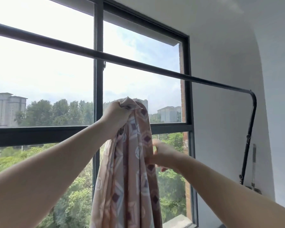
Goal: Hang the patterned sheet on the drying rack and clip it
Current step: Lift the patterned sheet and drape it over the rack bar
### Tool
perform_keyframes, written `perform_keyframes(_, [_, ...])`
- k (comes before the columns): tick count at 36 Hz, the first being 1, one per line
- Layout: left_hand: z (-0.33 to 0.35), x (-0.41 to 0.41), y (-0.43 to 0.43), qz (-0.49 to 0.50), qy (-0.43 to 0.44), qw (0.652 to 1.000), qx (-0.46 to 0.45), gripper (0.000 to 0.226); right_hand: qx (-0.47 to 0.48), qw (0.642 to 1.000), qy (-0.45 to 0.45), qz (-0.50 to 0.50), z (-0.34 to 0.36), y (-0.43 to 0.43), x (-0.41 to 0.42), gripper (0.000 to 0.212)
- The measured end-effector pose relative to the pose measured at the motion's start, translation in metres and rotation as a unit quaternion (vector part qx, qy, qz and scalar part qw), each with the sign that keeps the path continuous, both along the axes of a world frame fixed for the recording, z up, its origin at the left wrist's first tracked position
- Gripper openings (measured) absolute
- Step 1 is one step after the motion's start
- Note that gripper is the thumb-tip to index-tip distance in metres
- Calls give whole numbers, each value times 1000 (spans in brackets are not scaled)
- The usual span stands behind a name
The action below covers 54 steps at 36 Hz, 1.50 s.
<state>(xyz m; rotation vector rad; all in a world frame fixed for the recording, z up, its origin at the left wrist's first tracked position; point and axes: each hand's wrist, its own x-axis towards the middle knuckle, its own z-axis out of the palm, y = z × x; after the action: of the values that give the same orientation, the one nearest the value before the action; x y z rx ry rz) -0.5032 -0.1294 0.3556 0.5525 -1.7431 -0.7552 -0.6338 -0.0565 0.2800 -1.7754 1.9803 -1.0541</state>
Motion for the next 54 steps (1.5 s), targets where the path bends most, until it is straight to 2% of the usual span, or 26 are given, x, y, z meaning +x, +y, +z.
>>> perform_keyframes(4, [0, 5, -4, -13, 37, 999, -5, 54, 114, 992, 61, -3, -21, -5, -4, 12])
perform_keyframes(6, [1, 8, -6, -10, 64, 998, -5, 54, 151, 985, 77, -6, -27, -8, -9, 17])
perform_keyframes(9, [5, 16, -9, -1, 90, 996, -5, 53, 118, 991, 39, -46, -22, -9, -24, 11])
perform_keyframes(10, [5, 22, -12, 4, 93, 996, -6, 52, 82, 995, 0, -64, -17, -8, -32, 12])
perform_keyframes(12, [2, 34, -16, 14, 85, 996, -5, 46, -29, 986, -145, -81, -1, -6, -51, 21])
perform_keyframes(14, [-4, 46, -17, 12, 55, 998, -8, 37, -163, 942, -283, -79, 25, 2, -64, 23])
perform_keyframes(15, [-7, 51, -18, 3, 50, 999, -8, 37, -230, 919, -312, -75, 42, 8, -68, 22])
perform_keyframes(16, [-9, 56, -19, -12, 55, 998, -13, 39, -301, 900, -306, -75, 59, 14, -68, 22])
perform_keyframes(17, [-9, 60, -18, -35, 73, 996, -23, 42, -374, 886, -261, -88, 75, 22, -64, 24])
perform_keyframes(19, [-5, 65, -17, -83, 131, 987, -37, 37, -512, 846, -102, -109, 89, 36, -47, 26])
perform_keyframes(20, [-6, 66, -18, -83, 145, 986, -29, 37, -522, 845, -15, -112, 87, 38, -41, 26])
perform_keyframes(21, [-11, 66, -19, -68, 133, 989, -14, 39, -470, 873, 67, -113, 82, 36, -37, 29])
perform_keyframes(22, [-18, 64, -21, -44, 95, 995, 3, 39, -363, 914, 144, -112, 72, 30, -34, 33])
perform_keyframes(23, [-28, 63, -24, -16, 51, 998, 20, 34, -250, 941, 196, -116, 61, 23, -36, 34])
perform_keyframes(24, [-35, 63, -28, 19, 29, 999, 34, 28, -197, 951, 201, -130, 54, 18, -41, 32])
perform_keyframes(26, [-42, 67, -34, 46, 45, 996, 55, 24, -242, 952, 118, -147, 51, 14, -48, 39])
perform_keyframes(28, [-45, 67, -32, 17, 77, 993, 89, 20, -286, 945, 58, -149, 51, 15, -48, 49])
perform_keyframes(31, [-45, 50, -16, -84, 46, 985, 143, 16, -261, 956, 51, -124, 51, 10, -37, 46])
perform_keyframes(35, [-46, 21, 9, -210, -66, 969, 114, 10, -256, 964, 63, -45, 58, 3, -12, 39])
perform_keyframes(37, [-49, 8, 15, -241, -92, 960, 109, 4, -252, 966, 64, -2, 58, -2, -1, 35])
perform_keyframes(42, [-40, 1, 10, -167, -11, 979, 113, 3, -266, 964, 16, 11, 55, -4, -1, 37])
perform_keyframes(45, [-34, 4, 9, -153, 15, 983, 103, 5, -216, 976, -11, 30, 48, -2, -6, 33])
perform_keyframes(49, [-29, 4, 6, -102, 76, 987, 95, 28, -130, 990, 57, 4, 40, -2, -6, 17])
perform_keyframes(54, [-18, 8, -1, -52, 117, 988, 85, 30, -29, 993, 89, -66, 24, -3, -13, 20])
